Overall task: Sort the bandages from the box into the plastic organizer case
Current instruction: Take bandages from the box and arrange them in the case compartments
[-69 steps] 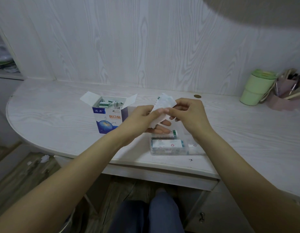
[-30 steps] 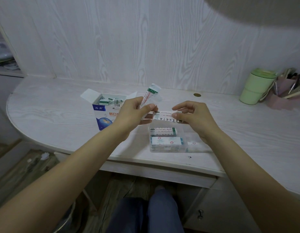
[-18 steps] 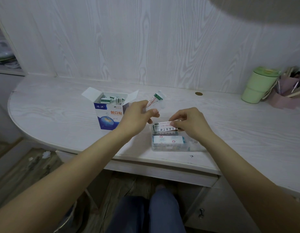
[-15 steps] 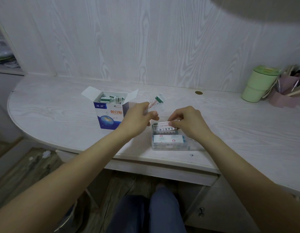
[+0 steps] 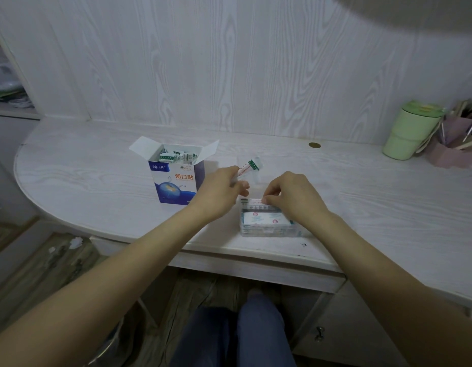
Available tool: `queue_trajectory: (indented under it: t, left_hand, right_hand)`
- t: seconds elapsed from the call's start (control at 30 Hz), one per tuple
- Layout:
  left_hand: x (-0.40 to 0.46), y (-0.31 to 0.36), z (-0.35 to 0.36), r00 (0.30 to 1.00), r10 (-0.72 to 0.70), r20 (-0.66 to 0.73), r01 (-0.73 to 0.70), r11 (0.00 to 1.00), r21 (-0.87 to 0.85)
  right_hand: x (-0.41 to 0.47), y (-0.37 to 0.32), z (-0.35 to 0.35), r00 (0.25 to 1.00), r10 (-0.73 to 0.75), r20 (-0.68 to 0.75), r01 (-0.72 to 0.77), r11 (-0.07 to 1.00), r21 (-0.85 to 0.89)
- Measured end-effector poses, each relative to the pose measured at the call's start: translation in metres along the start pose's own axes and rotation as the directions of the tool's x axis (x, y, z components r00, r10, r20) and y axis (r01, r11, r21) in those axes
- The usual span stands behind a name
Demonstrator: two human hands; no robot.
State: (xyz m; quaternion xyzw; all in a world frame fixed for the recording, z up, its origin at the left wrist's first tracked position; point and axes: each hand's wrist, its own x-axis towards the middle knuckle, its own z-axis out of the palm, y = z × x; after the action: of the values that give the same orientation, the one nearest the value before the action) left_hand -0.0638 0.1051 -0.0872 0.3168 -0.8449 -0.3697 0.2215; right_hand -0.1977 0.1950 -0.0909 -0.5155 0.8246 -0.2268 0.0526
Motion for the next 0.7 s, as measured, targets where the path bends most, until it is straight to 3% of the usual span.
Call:
queue_trajectory:
  t: [0.07, 0.17, 0.23, 0.27, 0.37, 0.5, 0.6, 0.7]
  left_hand:
    - [-0.001, 0.0, 0.0, 0.999, 0.009, -0.047, -0.012, 0.999, -0.052]
    - [-0.004, 0.001, -0.003, 0.997, -0.039, -0.07, 0.018, 0.96, -0.279]
    - [-0.007, 0.003, -0.005, 0.996, -0.082, -0.031, 0.061, 0.9, -0.431]
    - [-0.009, 0.005, -0.006, 0.996, -0.091, -0.012, 0.074, 0.876, -0.477]
    - [-0.014, 0.009, -0.007, 0.997, -0.067, 0.043, 0.08, 0.845, -0.528]
    - [-0.018, 0.016, -0.006, 0.995, 0.013, 0.104, 0.041, 0.865, -0.501]
    - [-0.017, 0.018, -0.008, 0.996, -0.025, 0.084, 0.068, 0.829, -0.555]
    - [-0.017, 0.016, -0.012, 0.997, -0.065, 0.04, 0.077, 0.818, -0.57]
  right_hand:
    - [0.0, 0.0, -0.001, 1.0, 0.008, 0.01, -0.008, 1.0, -0.028]
    - [0.0, 0.001, -0.001, 1.0, -0.011, 0.003, 0.012, 0.997, -0.072]
    - [-0.001, 0.002, -0.004, 0.997, -0.022, -0.078, 0.024, 1.0, 0.019]
    - [-0.002, 0.002, -0.009, 0.992, -0.007, -0.124, 0.027, 0.987, 0.16]
    - [-0.01, -0.005, -0.024, 0.993, 0.056, -0.107, 0.026, 0.765, 0.644]
    - [-0.015, -0.014, -0.024, 0.994, 0.026, -0.107, 0.06, 0.691, 0.721]
    - [-0.013, -0.011, -0.024, 0.984, 0.117, -0.135, 0.034, 0.619, 0.785]
    - [-0.011, -0.005, -0.026, 0.982, 0.182, -0.041, -0.028, 0.359, 0.933]
